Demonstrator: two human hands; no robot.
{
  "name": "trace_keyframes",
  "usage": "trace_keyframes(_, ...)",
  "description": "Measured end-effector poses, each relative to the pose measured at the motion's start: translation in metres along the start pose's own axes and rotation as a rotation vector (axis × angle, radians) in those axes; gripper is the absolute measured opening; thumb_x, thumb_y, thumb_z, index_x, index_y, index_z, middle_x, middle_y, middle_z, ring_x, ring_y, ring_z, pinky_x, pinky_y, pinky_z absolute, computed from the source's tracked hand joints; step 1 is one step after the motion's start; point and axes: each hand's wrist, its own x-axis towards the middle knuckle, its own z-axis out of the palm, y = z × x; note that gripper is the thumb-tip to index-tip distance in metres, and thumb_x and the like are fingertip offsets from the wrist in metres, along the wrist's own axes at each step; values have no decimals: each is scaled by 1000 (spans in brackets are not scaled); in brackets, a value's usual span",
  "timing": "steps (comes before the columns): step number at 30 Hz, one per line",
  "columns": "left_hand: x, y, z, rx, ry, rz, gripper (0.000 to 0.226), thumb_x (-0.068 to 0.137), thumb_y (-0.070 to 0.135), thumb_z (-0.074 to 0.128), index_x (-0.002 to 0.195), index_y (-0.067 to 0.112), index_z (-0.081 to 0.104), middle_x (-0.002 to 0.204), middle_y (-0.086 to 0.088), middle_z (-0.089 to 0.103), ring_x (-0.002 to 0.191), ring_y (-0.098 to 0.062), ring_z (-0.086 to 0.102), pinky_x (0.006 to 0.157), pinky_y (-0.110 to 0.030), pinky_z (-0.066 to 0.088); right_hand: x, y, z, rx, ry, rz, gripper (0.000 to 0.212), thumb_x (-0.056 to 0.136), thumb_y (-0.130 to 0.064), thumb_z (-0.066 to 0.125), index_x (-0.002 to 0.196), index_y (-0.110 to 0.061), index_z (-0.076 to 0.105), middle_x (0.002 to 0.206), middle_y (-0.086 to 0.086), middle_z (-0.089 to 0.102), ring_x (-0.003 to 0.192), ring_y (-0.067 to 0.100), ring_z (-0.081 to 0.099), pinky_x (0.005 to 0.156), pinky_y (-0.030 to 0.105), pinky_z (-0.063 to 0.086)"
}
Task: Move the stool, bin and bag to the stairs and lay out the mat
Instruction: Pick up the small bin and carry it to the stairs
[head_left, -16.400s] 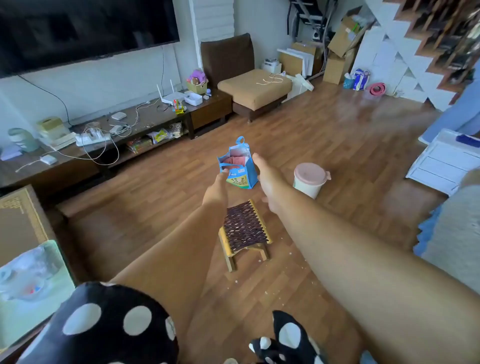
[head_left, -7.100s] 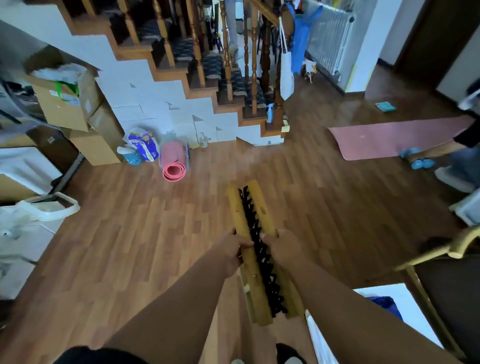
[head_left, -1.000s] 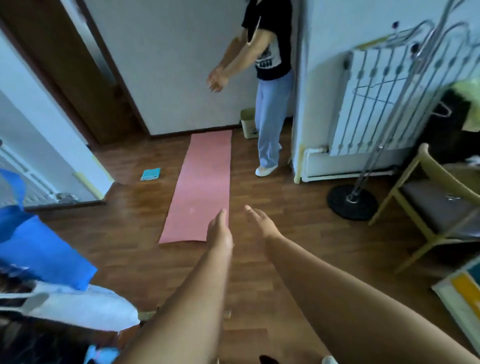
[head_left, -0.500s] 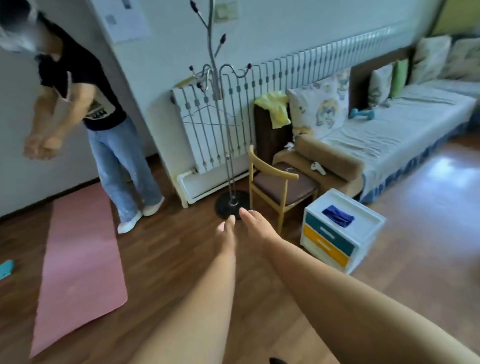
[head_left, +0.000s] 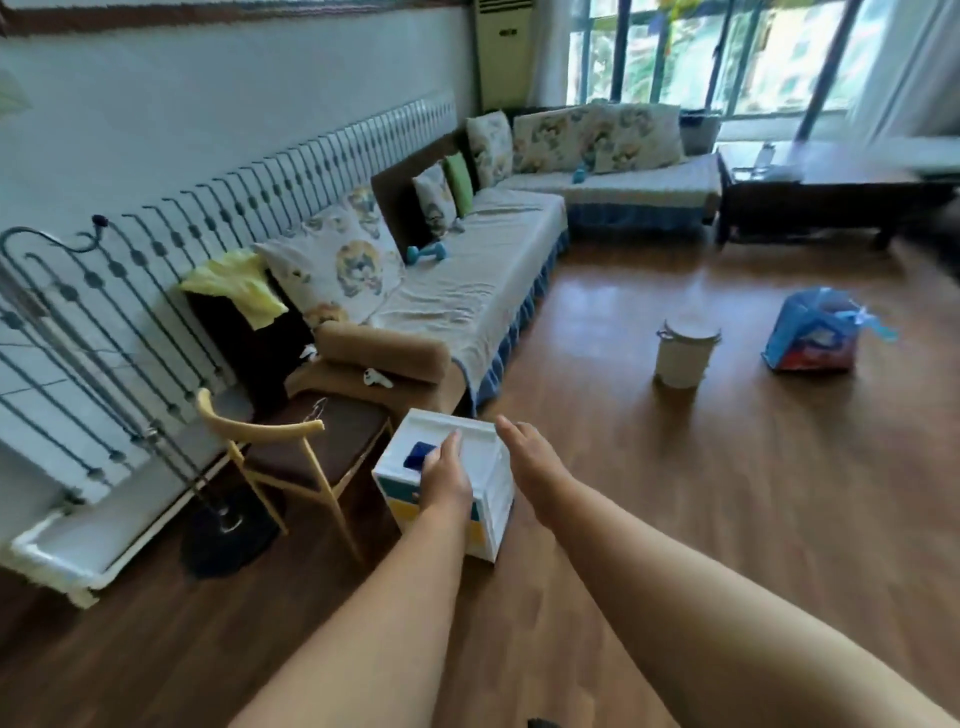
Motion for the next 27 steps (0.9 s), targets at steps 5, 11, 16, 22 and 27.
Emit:
trace_keyframes(5, 34, -4, 66, 107, -155, 28, 103, 47, 80, 43, 136, 28, 51, 139, -4, 53, 127, -31, 51, 109, -50, 39, 26, 13, -51, 29, 164, 27, 52, 99, -50, 43, 131, -10, 53, 120, 4, 55, 106, 20, 51, 87, 32, 38)
trace_keyframes(11, 54, 18, 111, 196, -310, 82, 85, 51, 80, 45, 120, 31, 56, 130, -7, 57, 120, -36, 55, 105, -51, 43, 58, 12, -82, 87, 354, 49, 47, 100, -47, 43, 124, -9, 56, 122, 11, 58, 104, 22, 52, 83, 31, 37)
trace_keyframes(16, 72, 39, 133, 217, -302, 87, 78, 64, 70, 51, 121, 18, 60, 126, -9, 61, 118, -34, 58, 102, -49, 47, 73, 14, -98, 175, 472, 95, 44, 97, -53, 44, 114, -15, 57, 112, 7, 59, 81, 20, 50, 66, 28, 36)
trace_keyframes(22, 73, 31, 186, 266, -454, 41, 61, 67, 72, 50, 111, 29, 55, 118, -6, 61, 105, -30, 60, 99, -45, 48, 78, 24, -142, 196, 635, 120, 49, 97, -53, 45, 113, -9, 58, 107, 8, 58, 90, 23, 50, 73, 30, 40)
trace_keyframes(27, 73, 22, 243, 304, -541, 18, 45, 86, 61, 52, 116, 27, 56, 107, -4, 58, 80, -22, 58, 76, -33, 50, 91, 34, -188, 225, 717, 113, 43, 100, -47, 43, 109, -7, 56, 93, 5, 53, 70, 15, 44, 58, 26, 32)
